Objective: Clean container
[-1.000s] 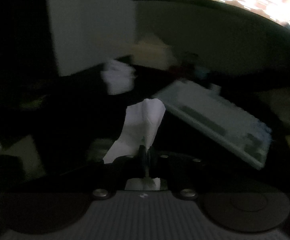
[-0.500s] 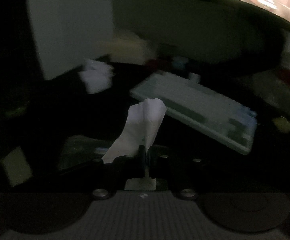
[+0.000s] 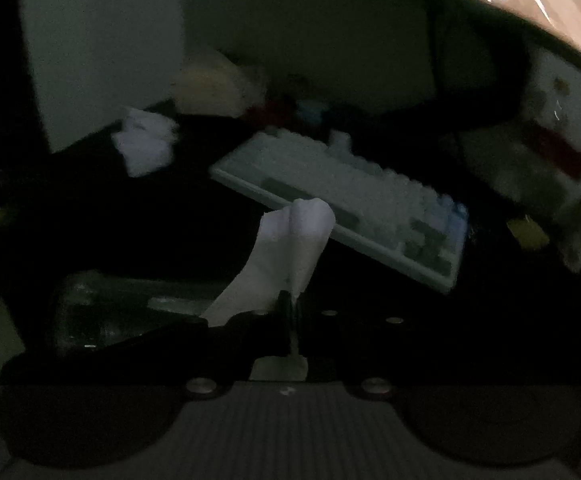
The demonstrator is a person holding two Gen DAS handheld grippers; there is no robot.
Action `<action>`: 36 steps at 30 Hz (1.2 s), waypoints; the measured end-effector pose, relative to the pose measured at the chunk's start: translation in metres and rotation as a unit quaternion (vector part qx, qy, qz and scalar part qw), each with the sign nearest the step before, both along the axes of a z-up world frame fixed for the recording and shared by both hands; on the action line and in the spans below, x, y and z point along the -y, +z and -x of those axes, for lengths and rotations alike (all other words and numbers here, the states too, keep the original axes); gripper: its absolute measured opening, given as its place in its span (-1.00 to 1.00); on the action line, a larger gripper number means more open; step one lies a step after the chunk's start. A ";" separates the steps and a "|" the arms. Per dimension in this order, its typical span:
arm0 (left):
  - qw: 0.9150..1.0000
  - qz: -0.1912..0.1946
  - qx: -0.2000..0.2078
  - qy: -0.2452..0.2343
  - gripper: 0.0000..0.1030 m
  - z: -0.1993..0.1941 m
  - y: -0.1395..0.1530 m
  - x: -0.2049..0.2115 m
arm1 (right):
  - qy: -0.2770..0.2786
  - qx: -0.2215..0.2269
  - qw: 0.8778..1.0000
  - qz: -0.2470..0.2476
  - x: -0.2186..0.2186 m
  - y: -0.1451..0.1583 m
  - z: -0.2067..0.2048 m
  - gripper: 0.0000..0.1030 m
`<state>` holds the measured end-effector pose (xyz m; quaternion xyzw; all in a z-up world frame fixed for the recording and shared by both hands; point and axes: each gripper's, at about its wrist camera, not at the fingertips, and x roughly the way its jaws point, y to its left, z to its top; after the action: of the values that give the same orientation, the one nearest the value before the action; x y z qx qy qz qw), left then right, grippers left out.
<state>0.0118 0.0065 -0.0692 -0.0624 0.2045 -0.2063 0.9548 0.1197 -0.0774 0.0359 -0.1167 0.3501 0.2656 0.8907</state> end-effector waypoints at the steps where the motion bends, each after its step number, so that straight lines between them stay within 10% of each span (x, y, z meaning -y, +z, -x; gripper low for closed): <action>1: 1.000 -0.003 0.001 -0.001 0.72 0.000 0.000 0.002 | 0.028 -0.010 0.999 -0.021 -0.003 0.002 0.007 -0.86; 7: 1.000 -0.009 0.003 -0.006 0.72 0.002 -0.001 0.006 | 0.090 -0.004 0.995 -0.031 -0.018 0.005 0.034 -0.86; 36: 1.000 -0.009 0.004 -0.003 0.72 0.004 0.000 0.011 | 0.020 0.007 0.999 -0.028 0.007 -0.004 0.008 -0.86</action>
<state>0.0078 -0.0046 -0.0689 -0.0525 0.2023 -0.2081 0.9555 0.1122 -0.0846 0.0317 -0.1003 0.3341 0.2928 0.8903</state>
